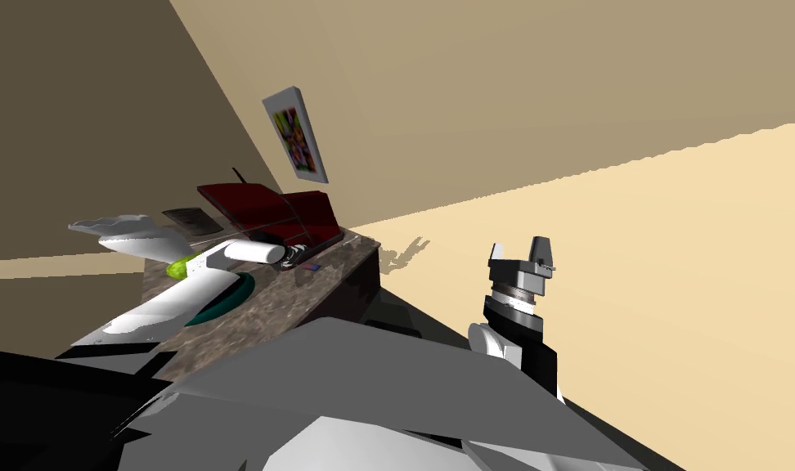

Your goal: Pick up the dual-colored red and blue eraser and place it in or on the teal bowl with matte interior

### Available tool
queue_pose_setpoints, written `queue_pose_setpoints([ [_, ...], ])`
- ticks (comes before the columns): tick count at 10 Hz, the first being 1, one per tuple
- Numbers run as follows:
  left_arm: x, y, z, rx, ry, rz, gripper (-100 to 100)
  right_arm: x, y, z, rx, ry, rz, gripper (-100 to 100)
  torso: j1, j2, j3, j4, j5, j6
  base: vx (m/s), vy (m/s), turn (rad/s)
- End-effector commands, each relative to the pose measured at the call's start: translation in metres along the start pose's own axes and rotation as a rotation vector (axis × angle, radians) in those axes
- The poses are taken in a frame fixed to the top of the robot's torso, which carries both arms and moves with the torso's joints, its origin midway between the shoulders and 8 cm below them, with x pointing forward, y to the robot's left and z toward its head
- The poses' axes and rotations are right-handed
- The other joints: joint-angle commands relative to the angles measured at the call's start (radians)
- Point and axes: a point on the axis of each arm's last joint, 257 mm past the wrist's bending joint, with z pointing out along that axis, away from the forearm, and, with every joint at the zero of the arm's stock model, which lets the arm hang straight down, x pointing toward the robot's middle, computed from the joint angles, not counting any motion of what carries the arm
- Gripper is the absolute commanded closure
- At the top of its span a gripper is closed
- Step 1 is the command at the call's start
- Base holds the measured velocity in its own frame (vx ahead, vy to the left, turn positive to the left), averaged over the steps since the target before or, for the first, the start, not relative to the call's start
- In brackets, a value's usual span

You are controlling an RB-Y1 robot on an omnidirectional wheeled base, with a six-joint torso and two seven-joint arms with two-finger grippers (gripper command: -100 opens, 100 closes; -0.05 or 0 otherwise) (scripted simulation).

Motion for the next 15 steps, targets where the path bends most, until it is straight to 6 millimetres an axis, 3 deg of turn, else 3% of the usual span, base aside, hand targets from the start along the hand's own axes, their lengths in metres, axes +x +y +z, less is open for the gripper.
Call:
queue_pose_setpoints([
  [1,-0.005,0.006,-0.001,-0.035,0.016,-0.023,-100,0.0,0.0,0.0,0.0,0.0,0.0,0,0.0,0.0,0.0,0.0,0.0,0.0,0.021,0.011,-0.091],
  [7,-0.003,0.034,-0.005,-0.162,0.082,-0.067,-100,0.0,0.0,0.0,0.0,0.0,0.0,0,0.001,-0.001,0.0,0.0,0.0,0.0,0.02,0.016,-0.031],
  [15,0.017,0.072,-0.016,-0.322,0.209,-0.121,-100,0.0,0.0,0.0,0.0,0.0,0.0,0,0.001,-0.002,-0.001,0.0,0.0,0.0,0.026,0.018,-0.026],
])
